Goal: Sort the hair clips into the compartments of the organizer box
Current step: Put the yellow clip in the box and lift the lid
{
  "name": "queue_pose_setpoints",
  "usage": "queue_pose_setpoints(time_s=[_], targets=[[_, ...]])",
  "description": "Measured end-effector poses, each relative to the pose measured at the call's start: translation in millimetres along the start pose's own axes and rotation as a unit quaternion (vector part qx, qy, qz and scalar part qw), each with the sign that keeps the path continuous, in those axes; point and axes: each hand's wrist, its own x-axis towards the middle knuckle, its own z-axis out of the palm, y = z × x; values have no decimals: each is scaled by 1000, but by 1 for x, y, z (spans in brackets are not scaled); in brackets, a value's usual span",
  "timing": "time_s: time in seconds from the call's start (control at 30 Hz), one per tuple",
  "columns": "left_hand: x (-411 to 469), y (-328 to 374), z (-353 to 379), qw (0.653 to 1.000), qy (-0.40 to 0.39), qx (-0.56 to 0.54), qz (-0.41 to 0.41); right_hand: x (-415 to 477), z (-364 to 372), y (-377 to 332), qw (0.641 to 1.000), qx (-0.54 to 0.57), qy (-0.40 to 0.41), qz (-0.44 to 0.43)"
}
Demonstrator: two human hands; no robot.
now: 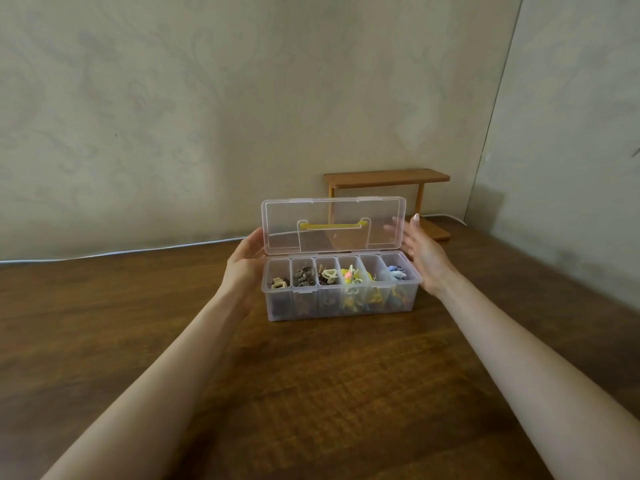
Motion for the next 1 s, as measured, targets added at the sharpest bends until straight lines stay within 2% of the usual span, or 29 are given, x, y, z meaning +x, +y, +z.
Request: queue_pose_setpoints(time_s=[0.1, 0.27, 0.63, 1.0], targets=[[-8, 2, 1, 1000, 12, 3, 12, -8, -8, 1, 1000, -7, 8, -27], [-22, -5, 3, 999, 5, 48, -11, -32, -12, 12, 1000, 6, -4, -10], [-37, -18, 1, 989, -19, 140, 44, -53, -9, 24, 1000, 6, 13, -21], [-44, -19, 10, 979, 3, 188, 71, -55, -6, 22, 999, -4, 17, -37]])
